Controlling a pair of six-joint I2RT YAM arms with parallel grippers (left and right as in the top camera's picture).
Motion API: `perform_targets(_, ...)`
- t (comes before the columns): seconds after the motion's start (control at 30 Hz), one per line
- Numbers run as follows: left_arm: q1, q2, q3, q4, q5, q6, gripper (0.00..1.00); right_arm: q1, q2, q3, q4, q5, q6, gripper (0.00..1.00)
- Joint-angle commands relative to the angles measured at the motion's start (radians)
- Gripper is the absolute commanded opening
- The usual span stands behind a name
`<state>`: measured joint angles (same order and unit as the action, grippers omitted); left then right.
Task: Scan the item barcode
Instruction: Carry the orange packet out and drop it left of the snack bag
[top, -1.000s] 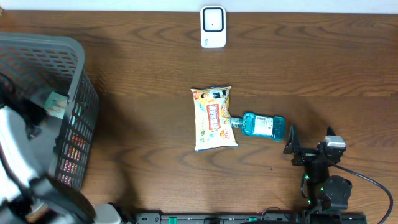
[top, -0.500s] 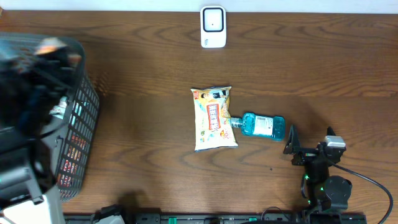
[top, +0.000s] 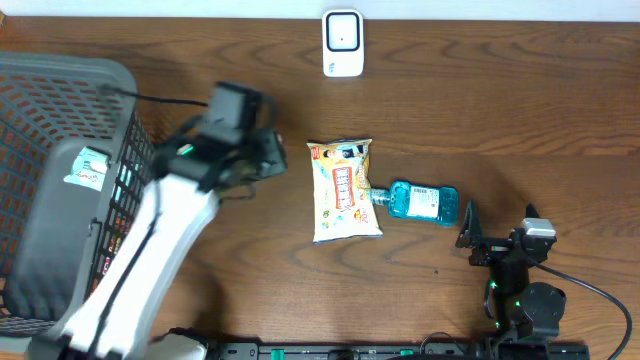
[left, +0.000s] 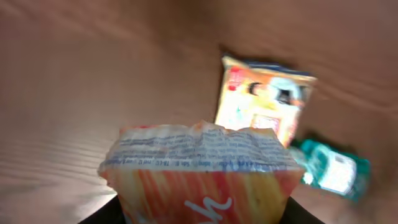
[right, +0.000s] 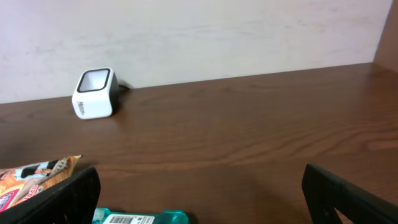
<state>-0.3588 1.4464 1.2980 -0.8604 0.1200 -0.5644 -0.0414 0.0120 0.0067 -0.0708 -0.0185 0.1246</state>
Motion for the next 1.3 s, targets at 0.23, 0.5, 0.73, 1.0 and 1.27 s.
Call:
perform_targets(0.23,-0.068,0.417,-0.001,0.053,0.047,-0.601,0.47,0.008,-0.005,-0.001,-0.005,0.005,-0.006,0.99)
perform_targets(0.5,-0.090,0.448,0.011,0.081,0.120,-0.536,0.98,0.008,-0.005,-0.001,-0.005,0.006,-0.006,0.99)
perform_targets(0.73,-0.008,0.211,0.191,0.049,0.115,-0.177,0.98,0.008,-0.005,-0.001,-0.005,0.006,-0.006,0.99)
perform_targets(1.0,0.080,-0.085,0.323,0.108,-0.370,0.327,0.98,0.008,-0.005,-0.001,-0.005,0.006,-0.006,0.99)
perform_targets(1.27,0.288,-0.169,0.321,-0.048,-0.880,0.075,0.98,0.008,-0.005,-0.001,-0.005,0.006,-0.006,0.99)
